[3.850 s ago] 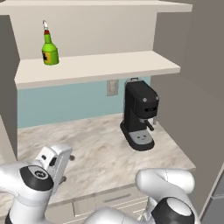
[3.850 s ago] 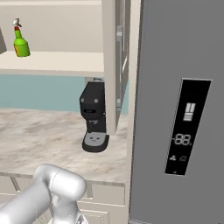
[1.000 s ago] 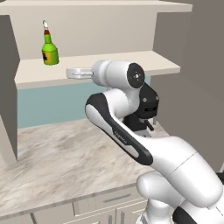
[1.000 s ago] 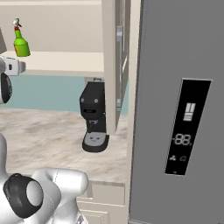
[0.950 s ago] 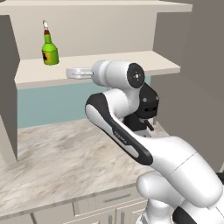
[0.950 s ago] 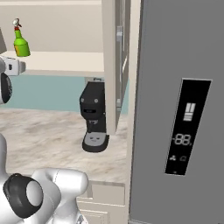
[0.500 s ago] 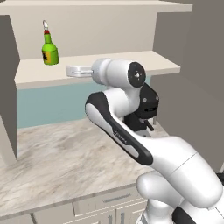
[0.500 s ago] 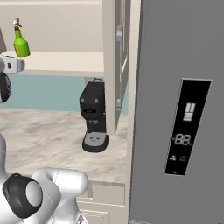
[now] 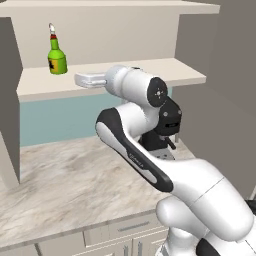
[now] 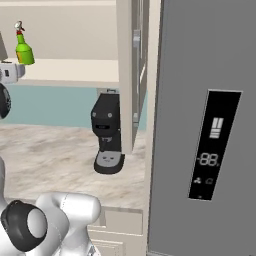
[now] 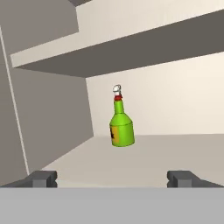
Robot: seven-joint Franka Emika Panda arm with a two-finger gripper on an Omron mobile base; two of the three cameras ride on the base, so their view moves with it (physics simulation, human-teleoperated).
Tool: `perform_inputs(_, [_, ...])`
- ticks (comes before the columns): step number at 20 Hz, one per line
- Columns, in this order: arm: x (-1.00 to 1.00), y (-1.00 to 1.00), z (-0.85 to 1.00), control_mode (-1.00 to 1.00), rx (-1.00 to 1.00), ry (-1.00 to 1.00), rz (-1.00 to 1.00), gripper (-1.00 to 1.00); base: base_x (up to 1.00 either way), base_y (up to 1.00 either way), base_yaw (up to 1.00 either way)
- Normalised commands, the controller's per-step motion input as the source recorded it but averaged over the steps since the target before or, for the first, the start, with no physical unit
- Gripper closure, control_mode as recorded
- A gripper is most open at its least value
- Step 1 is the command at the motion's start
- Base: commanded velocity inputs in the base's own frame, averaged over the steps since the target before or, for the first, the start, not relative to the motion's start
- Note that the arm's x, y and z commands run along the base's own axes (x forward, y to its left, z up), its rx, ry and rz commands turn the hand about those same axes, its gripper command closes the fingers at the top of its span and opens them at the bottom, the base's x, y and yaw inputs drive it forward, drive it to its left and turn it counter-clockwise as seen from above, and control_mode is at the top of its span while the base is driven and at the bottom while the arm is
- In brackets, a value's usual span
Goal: Move the cutting board and knife to the sink. Then move spray from the cabinet to the counter.
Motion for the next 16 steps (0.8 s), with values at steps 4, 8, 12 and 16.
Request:
perform_inputs(4, [0.26, 0.00, 0.38, -1.00, 0.00, 0.01, 0.00, -1.00, 0.00, 0.00, 0.00])
perform_inputs(8, [0.47, -0.02, 0.24, -1.00, 0.00, 0.13, 0.00, -1.00, 0.00, 0.00, 0.00])
perform_inputs(12, [0.51, -0.10, 0.11, -1.00, 0.00, 0.17, 0.01, -1.00, 0.00, 0.00, 0.00])
perform_inputs(16, [0.16, -0.04, 0.01, -1.00, 0.00, 0.04, 0.00, -1.00, 0.00, 0.00, 0.00])
